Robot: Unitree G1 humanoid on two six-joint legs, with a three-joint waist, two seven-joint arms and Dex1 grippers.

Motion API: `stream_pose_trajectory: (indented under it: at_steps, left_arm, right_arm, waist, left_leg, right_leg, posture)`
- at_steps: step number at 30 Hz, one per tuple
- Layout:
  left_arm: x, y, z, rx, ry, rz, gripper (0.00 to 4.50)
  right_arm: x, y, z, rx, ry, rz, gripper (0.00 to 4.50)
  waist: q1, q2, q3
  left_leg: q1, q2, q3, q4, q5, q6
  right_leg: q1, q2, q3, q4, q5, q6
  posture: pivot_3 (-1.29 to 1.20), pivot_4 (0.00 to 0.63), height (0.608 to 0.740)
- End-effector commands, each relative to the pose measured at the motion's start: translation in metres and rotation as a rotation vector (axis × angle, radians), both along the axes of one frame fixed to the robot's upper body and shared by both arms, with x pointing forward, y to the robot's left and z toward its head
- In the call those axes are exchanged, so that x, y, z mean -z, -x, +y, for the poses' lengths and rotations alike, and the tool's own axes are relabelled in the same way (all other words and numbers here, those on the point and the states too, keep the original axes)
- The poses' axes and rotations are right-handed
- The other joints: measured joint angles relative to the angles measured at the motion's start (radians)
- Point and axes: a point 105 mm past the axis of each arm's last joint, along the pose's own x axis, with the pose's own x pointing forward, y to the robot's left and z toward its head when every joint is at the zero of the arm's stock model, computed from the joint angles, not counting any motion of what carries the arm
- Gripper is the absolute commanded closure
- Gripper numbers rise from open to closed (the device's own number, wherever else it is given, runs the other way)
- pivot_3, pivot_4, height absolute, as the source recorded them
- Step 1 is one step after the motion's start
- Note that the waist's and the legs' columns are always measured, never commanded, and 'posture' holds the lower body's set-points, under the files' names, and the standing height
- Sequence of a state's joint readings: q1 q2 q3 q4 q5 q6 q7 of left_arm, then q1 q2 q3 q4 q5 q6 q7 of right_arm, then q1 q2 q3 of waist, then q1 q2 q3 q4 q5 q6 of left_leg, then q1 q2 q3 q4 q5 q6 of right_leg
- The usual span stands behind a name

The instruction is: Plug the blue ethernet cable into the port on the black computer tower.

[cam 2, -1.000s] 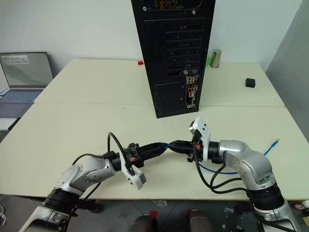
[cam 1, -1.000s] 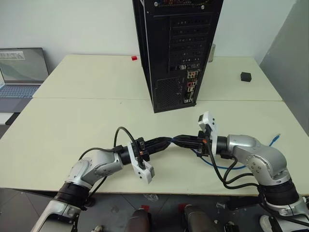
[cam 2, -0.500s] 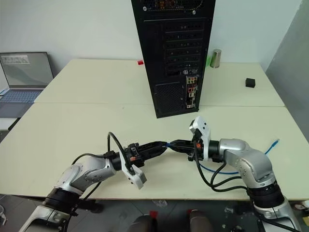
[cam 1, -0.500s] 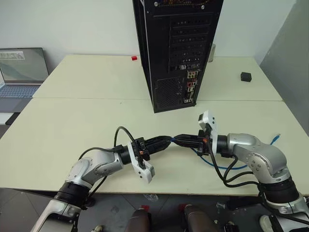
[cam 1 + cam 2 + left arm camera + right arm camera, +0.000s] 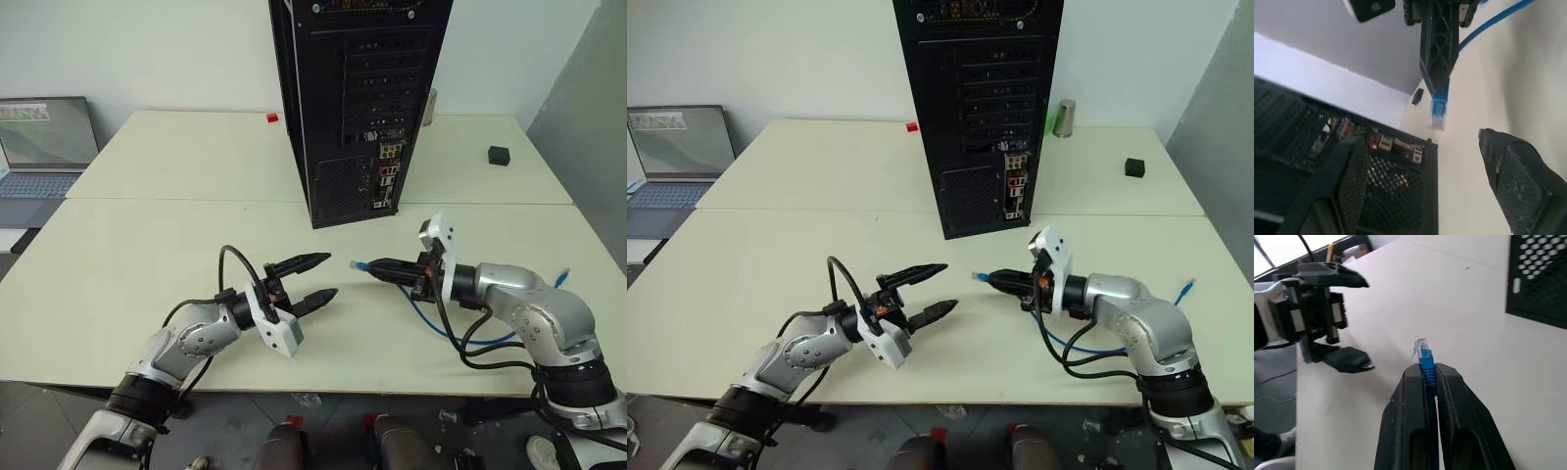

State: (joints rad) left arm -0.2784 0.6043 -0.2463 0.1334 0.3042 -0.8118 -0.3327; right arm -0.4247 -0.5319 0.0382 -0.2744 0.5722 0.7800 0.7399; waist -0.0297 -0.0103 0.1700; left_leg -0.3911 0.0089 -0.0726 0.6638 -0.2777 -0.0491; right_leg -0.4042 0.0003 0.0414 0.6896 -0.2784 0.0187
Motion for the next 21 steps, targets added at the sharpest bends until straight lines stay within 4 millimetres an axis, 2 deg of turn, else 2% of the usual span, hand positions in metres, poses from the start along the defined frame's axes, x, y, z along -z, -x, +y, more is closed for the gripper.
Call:
stream_pose_trajectory:
  at_steps: [1,3,9,16,21]
  left_arm:
    - [-0.027,-0.003,-0.012,-0.023,0.208,0.132,0.94]
    - [-0.037,-0.004,-0.021,-0.027,0.293,0.205,0.94]
    - [-0.053,-0.033,-0.032,-0.194,0.578,0.488,0.94]
    - [-0.049,-0.060,-0.037,-0.369,0.708,0.676,0.94]
    - [-0.047,-0.063,-0.053,-0.376,0.713,0.742,0.94]
  right_arm:
    - [-0.030,-0.015,-0.014,0.146,-0.021,-0.170,4.50]
    - [-0.037,-0.021,-0.017,0.212,-0.016,-0.233,4.50]
    - [-0.055,-0.046,-0.028,0.518,-0.012,-0.401,4.50]
    - [-0.061,-0.063,-0.021,0.641,-0.008,-0.452,4.50]
    - [-0.063,-0.073,-0.013,0.684,-0.038,-0.438,4.50]
  waist:
    - [0.000,0.000,0.000]
    - [0.000,0.000,0.000]
    - [-0.002,0.000,0.000]
    - [-0.004,0.000,0.000]
    - [-0.002,0.000,0.000]
  left_leg:
    - [0.000,0.000,0.000,0.000,0.000,0.000]
    - [-0.001,0.000,0.000,0.001,0.000,0.000]
    - [-0.001,-0.001,0.001,0.001,0.000,0.000]
    - [0.000,0.000,0.001,0.001,0.000,0.000]
    - [0.000,0.000,0.001,0.001,0.000,-0.001]
  right_leg:
    - [0.000,0.000,0.000,0.000,0.000,0.000]
    - [0.000,0.000,0.000,0.000,0.000,0.000]
    - [0.000,0.003,0.000,0.000,0.000,0.000]
    - [0.000,0.005,0.002,0.002,0.000,0.000]
    - [-0.001,0.004,0.002,0.001,0.000,0.000]
  posture:
    - [0.00,0.150,0.740]
    - [0.00,0.150,0.740]
    - [0.00,0.150,0.740]
    - [0.00,0.150,0.740]
    - [0.00,0.150,0.740]
